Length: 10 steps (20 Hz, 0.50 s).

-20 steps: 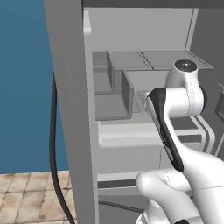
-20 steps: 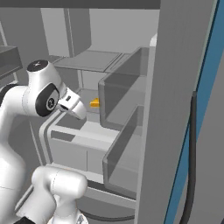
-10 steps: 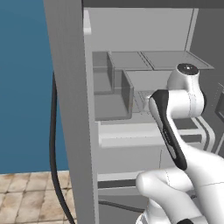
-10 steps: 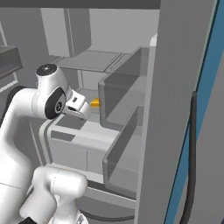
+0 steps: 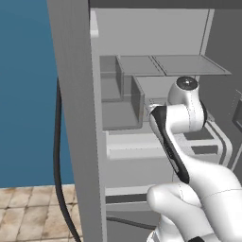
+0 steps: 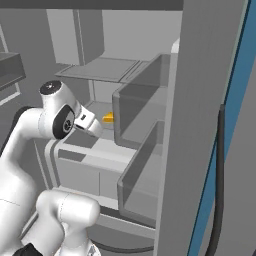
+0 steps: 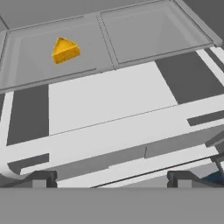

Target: Take the cheese, chicken drumstick, and mushroom from the fridge and place them on the plate on the dining counter to create an appetizer plate.

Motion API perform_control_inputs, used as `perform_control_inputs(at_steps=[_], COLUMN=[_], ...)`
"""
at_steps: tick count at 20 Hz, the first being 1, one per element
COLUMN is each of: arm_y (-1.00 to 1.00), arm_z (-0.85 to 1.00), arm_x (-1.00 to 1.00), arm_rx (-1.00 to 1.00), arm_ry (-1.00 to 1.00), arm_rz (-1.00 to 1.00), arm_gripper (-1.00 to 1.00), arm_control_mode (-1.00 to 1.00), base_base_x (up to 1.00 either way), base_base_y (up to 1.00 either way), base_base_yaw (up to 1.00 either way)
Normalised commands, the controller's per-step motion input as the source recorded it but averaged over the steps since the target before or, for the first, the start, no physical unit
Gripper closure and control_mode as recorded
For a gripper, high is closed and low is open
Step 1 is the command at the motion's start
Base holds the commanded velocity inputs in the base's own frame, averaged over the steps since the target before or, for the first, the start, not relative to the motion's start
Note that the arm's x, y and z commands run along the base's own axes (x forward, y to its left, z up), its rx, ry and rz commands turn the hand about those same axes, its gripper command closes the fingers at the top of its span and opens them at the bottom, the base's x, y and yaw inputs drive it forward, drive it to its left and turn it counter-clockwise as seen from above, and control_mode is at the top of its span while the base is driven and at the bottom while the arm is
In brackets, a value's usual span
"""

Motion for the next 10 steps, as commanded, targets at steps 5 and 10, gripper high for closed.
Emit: perform_control_inputs(at_steps=[5, 10], arm_y=[0.03, 0.0], arm_z=[0.0, -0.01], arm_x=[0.5, 0.45], arm_rx=[0.06, 0.08], arm_ry=[0.0, 0.0], arm_rz=[-0.11, -0.01], arm_gripper=[-1.0, -1.0], arm_control_mode=[-1.0, -1.0], base_base_x=[0.0, 0.0], base_base_y=[0.0, 0.0], base_base_yaw=[0.0, 0.0])
